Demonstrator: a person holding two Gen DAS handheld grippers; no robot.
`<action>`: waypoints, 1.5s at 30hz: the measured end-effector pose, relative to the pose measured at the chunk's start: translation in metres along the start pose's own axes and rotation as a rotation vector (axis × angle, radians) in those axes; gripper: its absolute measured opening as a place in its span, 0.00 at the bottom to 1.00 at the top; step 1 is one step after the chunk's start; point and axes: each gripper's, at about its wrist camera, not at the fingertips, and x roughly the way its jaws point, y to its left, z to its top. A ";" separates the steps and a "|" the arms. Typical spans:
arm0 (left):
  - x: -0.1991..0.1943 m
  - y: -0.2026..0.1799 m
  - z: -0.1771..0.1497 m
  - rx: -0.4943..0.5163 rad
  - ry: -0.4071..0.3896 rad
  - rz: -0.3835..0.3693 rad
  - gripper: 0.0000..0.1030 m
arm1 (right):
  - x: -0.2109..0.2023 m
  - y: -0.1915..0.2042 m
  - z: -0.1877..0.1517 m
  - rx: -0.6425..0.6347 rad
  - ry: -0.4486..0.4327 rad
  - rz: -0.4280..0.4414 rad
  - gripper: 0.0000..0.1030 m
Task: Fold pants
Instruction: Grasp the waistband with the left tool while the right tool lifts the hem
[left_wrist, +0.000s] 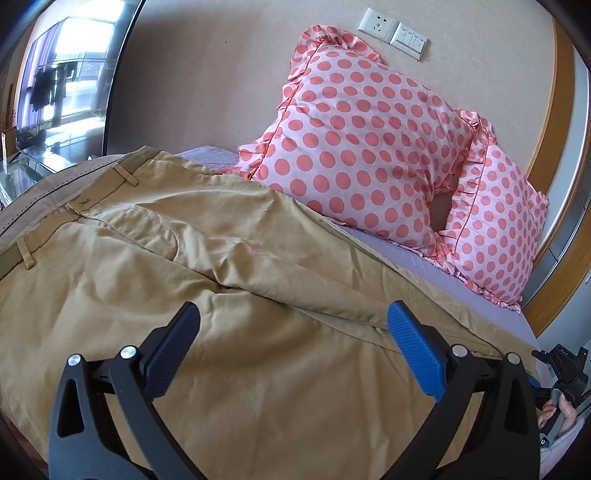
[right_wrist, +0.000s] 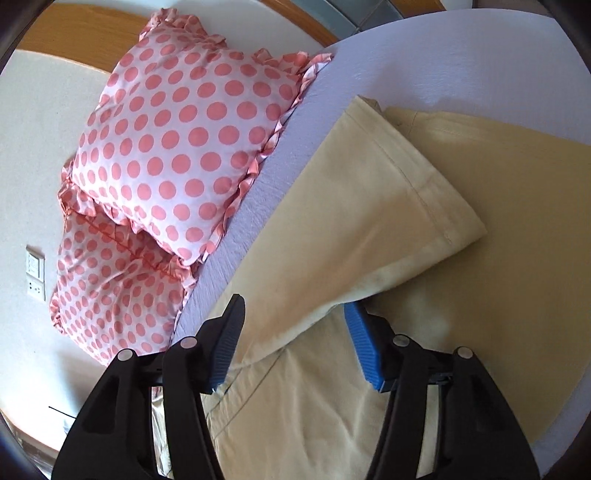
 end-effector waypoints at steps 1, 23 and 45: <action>0.000 0.000 0.000 -0.007 0.001 -0.005 0.98 | 0.003 0.001 0.001 -0.006 -0.018 0.009 0.48; 0.151 0.062 0.124 -0.259 0.268 0.128 0.91 | -0.057 -0.025 -0.001 -0.048 -0.105 0.380 0.02; -0.087 0.113 -0.035 -0.282 0.119 0.110 0.11 | -0.091 -0.077 0.003 -0.066 -0.132 0.252 0.02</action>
